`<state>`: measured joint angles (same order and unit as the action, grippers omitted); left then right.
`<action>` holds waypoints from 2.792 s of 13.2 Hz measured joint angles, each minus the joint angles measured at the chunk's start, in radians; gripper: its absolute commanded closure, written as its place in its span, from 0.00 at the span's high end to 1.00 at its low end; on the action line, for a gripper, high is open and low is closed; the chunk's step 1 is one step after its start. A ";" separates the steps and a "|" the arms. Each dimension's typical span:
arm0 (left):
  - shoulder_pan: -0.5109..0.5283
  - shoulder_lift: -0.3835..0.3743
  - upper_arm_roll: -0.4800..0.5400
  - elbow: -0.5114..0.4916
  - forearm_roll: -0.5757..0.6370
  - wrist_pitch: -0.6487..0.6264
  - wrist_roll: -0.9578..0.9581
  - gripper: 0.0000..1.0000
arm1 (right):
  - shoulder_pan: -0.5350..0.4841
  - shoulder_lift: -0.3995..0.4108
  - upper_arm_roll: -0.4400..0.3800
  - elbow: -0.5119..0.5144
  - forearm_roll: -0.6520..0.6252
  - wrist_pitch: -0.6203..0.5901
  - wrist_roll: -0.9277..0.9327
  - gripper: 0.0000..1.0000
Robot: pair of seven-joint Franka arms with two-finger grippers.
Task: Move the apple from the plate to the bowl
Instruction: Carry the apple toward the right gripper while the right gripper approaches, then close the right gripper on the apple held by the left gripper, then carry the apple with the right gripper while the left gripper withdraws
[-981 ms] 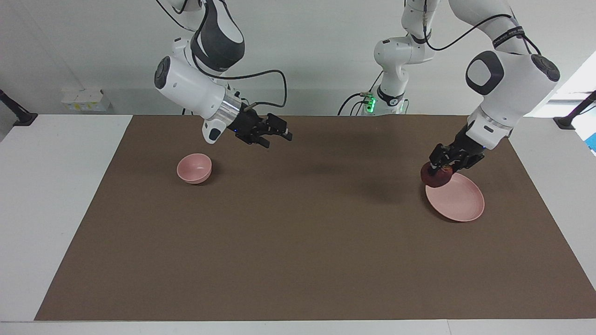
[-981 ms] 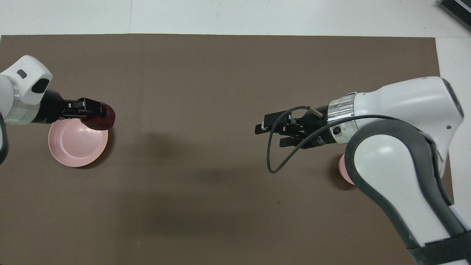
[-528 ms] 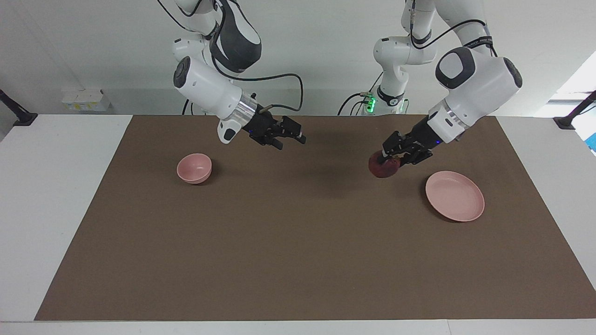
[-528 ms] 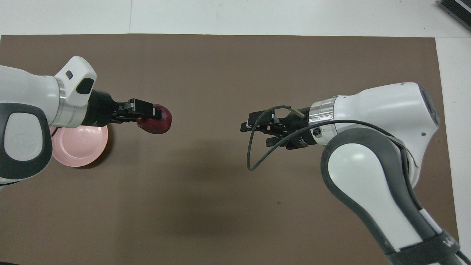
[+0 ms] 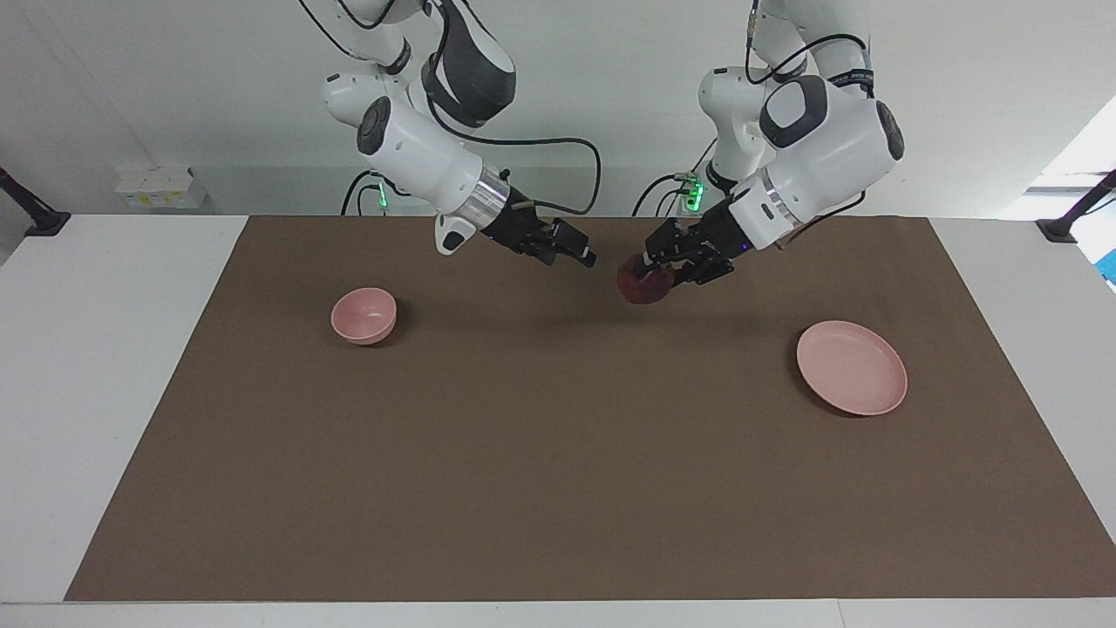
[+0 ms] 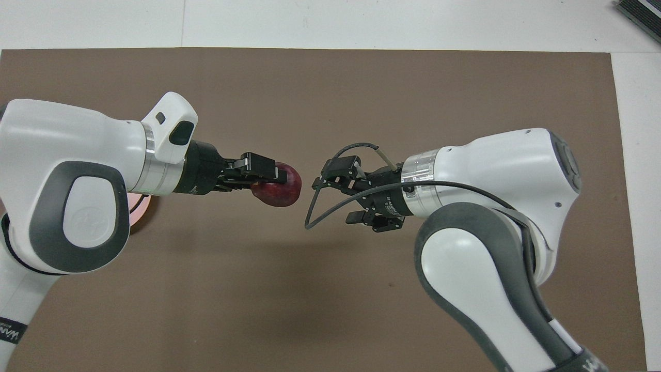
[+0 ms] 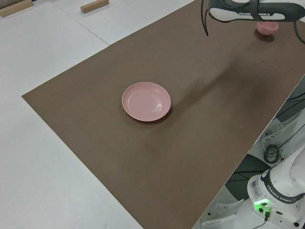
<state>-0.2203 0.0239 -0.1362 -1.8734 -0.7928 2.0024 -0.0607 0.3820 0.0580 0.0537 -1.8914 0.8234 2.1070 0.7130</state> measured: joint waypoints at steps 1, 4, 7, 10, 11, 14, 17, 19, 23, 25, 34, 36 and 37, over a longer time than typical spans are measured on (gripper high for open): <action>-0.007 -0.002 0.000 -0.001 -0.014 0.000 -0.002 0.00 | 0.005 0.000 0.000 0.001 0.000 0.000 0.083 1.00; -0.012 -0.006 -0.011 -0.007 -0.027 0.000 -0.019 0.00 | 0.005 0.000 0.000 0.002 0.001 0.000 0.286 1.00; -0.012 -0.011 -0.023 -0.008 -0.039 -0.004 -0.033 0.00 | 0.005 0.000 0.000 0.005 0.002 0.007 0.473 1.00; -0.013 -0.013 -0.040 -0.011 -0.042 -0.004 -0.057 0.00 | 0.009 0.002 0.001 0.006 0.002 0.061 0.639 1.00; -0.013 -0.015 -0.048 -0.012 -0.043 -0.006 -0.067 0.00 | 0.019 0.008 0.001 0.009 0.002 0.077 0.684 1.00; -0.014 -0.017 -0.051 -0.015 -0.042 -0.007 -0.079 0.00 | 0.032 0.022 0.002 0.012 0.002 0.094 0.742 1.00; -0.015 -0.019 -0.051 -0.016 -0.042 -0.007 -0.084 0.00 | 0.036 0.022 0.001 0.011 0.002 0.091 0.742 1.00; -0.025 -0.023 -0.055 -0.016 -0.046 -0.008 -0.093 0.00 | 0.055 0.023 0.003 0.012 0.002 0.078 0.733 1.00; -0.044 -0.026 -0.065 -0.016 -0.050 -0.004 -0.121 0.00 | 0.043 0.023 -0.001 0.021 0.002 -0.002 0.717 0.17; -0.044 -0.030 -0.059 -0.016 -0.049 0.002 -0.134 0.99 | 0.043 0.023 0.000 0.027 0.002 -0.011 0.716 0.01; 0.041 -0.183 -0.027 0.050 0.236 -0.247 -0.223 1.00 | -0.042 0.012 -0.013 0.051 -0.088 -0.191 0.697 0.00; 0.099 -0.203 -0.020 0.116 0.428 -0.352 -0.222 1.00 | -0.101 -0.014 -0.014 0.058 -0.147 -0.289 0.612 0.00; 0.113 -0.205 -0.019 0.136 0.520 -0.369 -0.220 1.00 | -0.131 -0.031 -0.015 0.059 -0.167 -0.336 0.549 0.00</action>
<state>-0.1073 -0.1814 -0.1553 -1.7373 -0.2728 1.6334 -0.2811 0.2509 0.0269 0.0386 -1.8321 0.6564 1.7705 1.2620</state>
